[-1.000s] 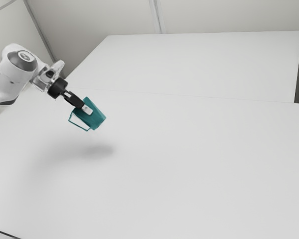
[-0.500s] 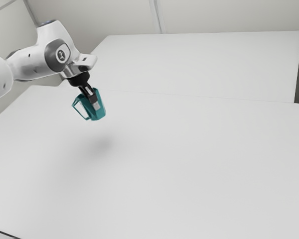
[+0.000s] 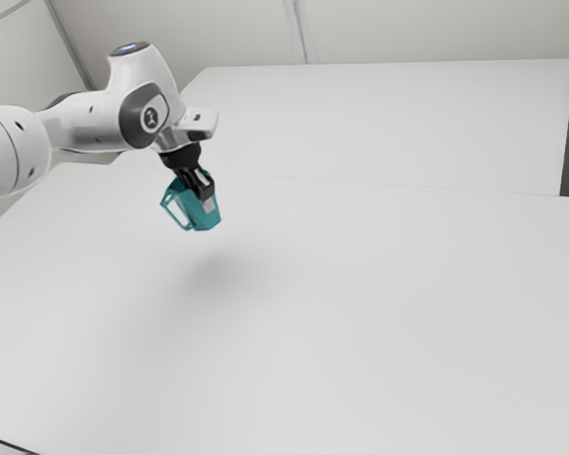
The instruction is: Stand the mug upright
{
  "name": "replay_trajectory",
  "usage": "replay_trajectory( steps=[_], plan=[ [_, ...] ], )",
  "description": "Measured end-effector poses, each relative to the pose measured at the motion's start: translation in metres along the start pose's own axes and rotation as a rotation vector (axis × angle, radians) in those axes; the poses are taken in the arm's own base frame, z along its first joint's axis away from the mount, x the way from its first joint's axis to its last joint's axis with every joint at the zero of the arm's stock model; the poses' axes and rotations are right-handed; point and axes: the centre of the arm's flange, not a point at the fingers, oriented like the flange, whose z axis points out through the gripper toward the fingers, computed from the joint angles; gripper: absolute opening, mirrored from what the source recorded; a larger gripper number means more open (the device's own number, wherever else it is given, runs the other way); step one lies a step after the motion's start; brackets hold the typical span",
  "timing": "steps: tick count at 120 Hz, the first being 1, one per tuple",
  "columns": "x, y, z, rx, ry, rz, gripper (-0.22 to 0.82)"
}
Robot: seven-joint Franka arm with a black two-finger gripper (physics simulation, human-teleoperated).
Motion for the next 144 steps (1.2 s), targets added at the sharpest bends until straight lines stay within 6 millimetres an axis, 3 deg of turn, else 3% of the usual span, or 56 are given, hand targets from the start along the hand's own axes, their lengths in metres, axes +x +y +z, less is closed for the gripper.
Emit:
replay_trajectory(
  steps=[22, 43, 107, 144],
  plan=[
    [-0.006, 0.022, 0.009, -0.019, -0.020, -0.043, -0.17],
    [-0.002, 0.029, 0.025, -0.040, -0.035, -0.089, -0.18],
    [0.012, 0.034, 0.082, -0.064, -0.070, -0.178, -0.18],
    [0.013, 0.030, 0.101, -0.066, -0.085, -0.212, -0.18]
  ],
)
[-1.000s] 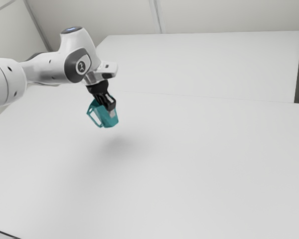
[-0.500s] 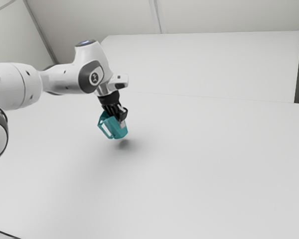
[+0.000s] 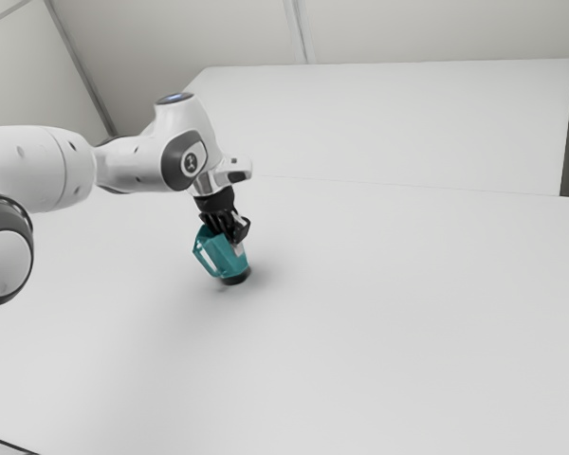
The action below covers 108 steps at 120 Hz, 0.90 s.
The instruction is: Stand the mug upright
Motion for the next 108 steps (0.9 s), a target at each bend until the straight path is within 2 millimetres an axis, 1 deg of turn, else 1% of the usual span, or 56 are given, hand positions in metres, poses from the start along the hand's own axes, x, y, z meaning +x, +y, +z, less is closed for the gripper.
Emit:
replay_trajectory(
  steps=[24, 48, 60, 88, 95, 108],
  plan=[
    [0.001, -0.002, 0.003, 0.001, 0.004, -0.015, -0.17],
    [0.001, -0.002, 0.003, -0.011, 0.010, -0.027, -0.03],
    [0.001, -0.001, -0.003, -0.012, 0.021, -0.029, 0.03],
    [-0.003, -0.001, -0.028, -0.005, 0.054, -0.033, 0.09],
    [-0.005, -0.001, -0.041, 0.001, 0.071, -0.031, 0.10],
    [-0.013, 0.000, -0.076, 0.020, 0.111, -0.029, 0.12]
  ],
)
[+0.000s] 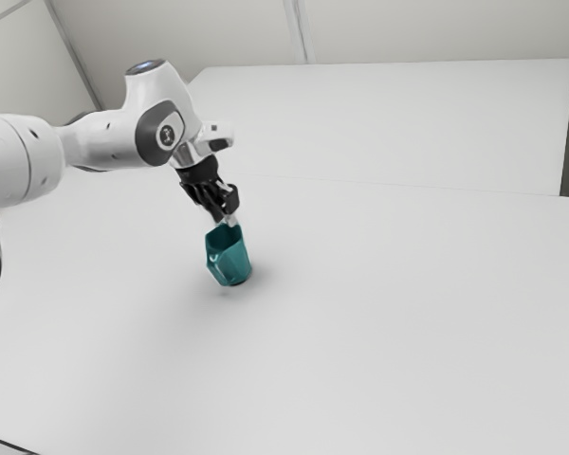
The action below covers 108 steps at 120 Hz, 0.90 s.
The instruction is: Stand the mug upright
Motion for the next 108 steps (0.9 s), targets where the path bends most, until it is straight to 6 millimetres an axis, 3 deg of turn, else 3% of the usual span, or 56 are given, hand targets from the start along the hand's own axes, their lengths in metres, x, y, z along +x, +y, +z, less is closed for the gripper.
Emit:
replay_trajectory(
  steps=[17, 41, 73, 108],
  plan=[
    [-0.012, -0.008, -0.054, 0.039, 0.058, -0.002, 0.22],
    [-0.037, -0.037, -0.119, 0.122, 0.104, -0.021, 0.43],
    [-0.062, -0.071, -0.219, 0.238, 0.124, -0.063, 0.54],
    [-0.075, -0.057, -0.251, 0.258, 0.085, -0.066, 0.57]
  ],
)
